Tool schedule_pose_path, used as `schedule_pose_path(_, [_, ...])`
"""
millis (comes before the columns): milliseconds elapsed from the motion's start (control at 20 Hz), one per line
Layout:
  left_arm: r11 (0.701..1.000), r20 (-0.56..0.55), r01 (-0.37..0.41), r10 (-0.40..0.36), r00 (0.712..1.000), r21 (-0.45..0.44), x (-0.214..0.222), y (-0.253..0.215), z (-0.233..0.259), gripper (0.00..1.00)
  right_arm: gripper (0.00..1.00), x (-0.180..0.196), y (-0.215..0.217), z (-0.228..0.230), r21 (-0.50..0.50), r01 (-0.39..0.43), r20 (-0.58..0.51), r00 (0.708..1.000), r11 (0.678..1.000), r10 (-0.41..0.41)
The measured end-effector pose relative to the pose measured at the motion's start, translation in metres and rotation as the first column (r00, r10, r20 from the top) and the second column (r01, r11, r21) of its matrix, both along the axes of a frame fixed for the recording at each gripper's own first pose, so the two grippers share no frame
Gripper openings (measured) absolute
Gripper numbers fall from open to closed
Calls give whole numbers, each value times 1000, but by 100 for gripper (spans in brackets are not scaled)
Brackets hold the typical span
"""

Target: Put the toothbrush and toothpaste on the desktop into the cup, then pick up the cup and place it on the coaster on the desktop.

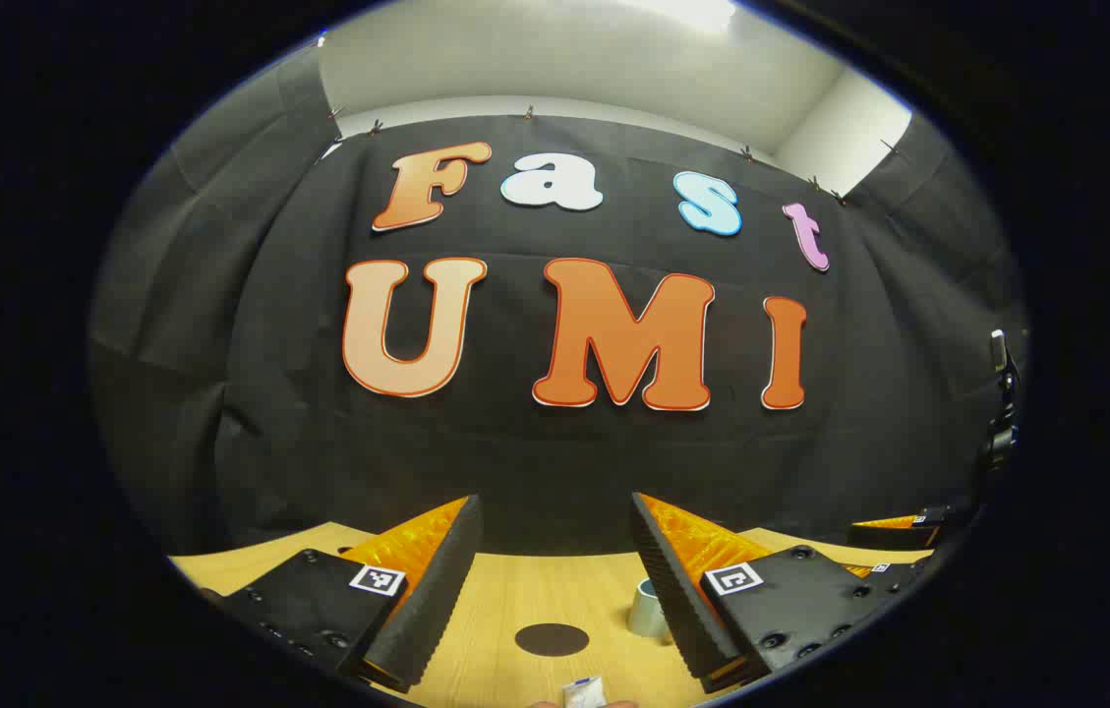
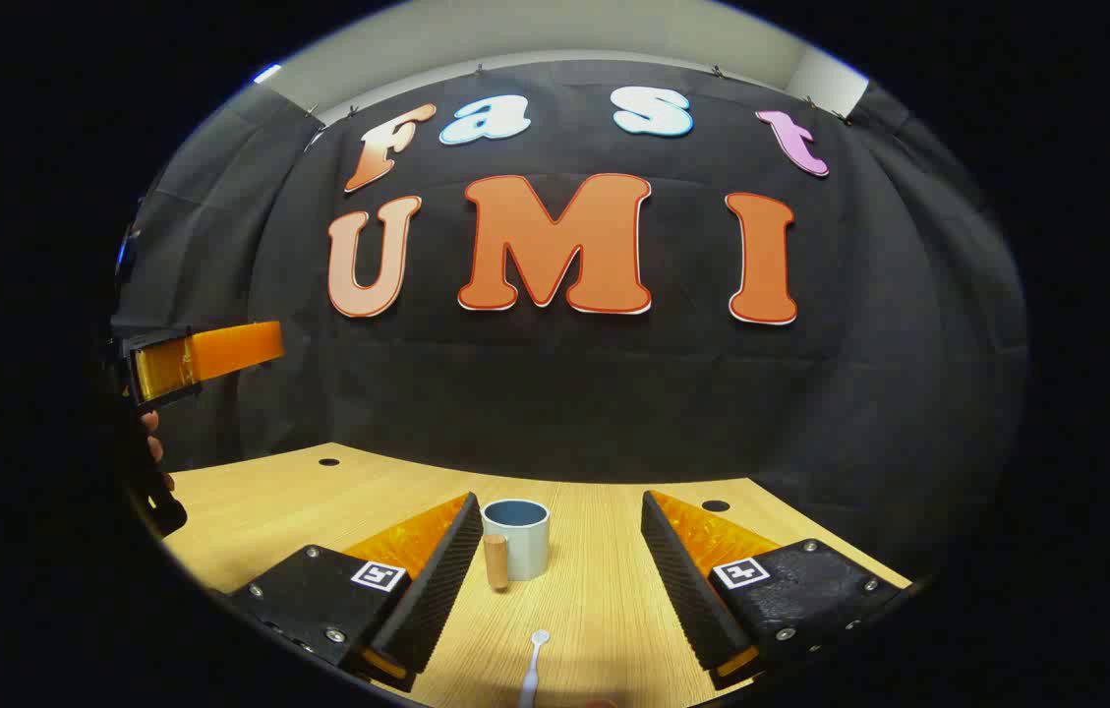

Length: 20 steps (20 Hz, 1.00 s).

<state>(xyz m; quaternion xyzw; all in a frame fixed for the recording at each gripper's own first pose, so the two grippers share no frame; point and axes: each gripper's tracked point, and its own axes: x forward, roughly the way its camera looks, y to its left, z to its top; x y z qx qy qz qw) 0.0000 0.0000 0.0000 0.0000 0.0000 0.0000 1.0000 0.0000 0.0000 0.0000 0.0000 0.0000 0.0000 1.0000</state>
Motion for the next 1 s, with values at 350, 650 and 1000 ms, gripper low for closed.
schedule_pose_path(350, [994, -84, 0, -9, 996, -108, 5, 11, 2, 95, 98, -4, 0, 10, -15, -3, 24, 1000, 1000, 3])
schedule_pose_path(650, [999, -97, -14, 9, 995, -52, -5, 28, -6, 99, 98, -6, 7, 5, -23, -21, 12, 1000, 1000, 21])
schedule_pose_path(1000, [999, -101, 46, -46, 994, 1, -9, 13, -12, 96, 98, -8, 10, 0, -51, -28, -8, 1000, 998, 27])
